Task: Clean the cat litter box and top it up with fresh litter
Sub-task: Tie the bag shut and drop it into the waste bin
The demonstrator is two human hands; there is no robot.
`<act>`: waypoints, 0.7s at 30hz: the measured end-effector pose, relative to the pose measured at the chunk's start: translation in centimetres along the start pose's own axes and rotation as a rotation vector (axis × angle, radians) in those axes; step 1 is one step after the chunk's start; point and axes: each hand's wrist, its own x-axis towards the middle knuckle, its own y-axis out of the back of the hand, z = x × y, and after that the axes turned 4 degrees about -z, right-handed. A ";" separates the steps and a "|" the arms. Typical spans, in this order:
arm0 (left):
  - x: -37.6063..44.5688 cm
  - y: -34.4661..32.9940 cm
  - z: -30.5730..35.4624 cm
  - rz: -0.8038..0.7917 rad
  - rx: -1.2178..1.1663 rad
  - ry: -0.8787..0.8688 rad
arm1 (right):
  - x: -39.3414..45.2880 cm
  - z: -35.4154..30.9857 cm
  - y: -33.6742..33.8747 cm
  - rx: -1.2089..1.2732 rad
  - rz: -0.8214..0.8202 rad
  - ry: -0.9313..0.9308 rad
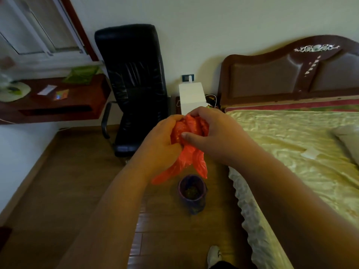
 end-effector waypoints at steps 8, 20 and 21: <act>7.2 -1.2 -1.1 0.041 -0.037 0.019 | 6.4 4.0 1.7 -0.010 -0.040 0.019; 18.7 0.5 -4.5 -0.145 -0.109 -0.080 | 14.6 6.1 1.3 -0.102 0.081 -0.178; 19.6 0.8 -5.0 -0.167 -0.121 -0.091 | 15.3 6.1 1.1 -0.099 0.093 -0.195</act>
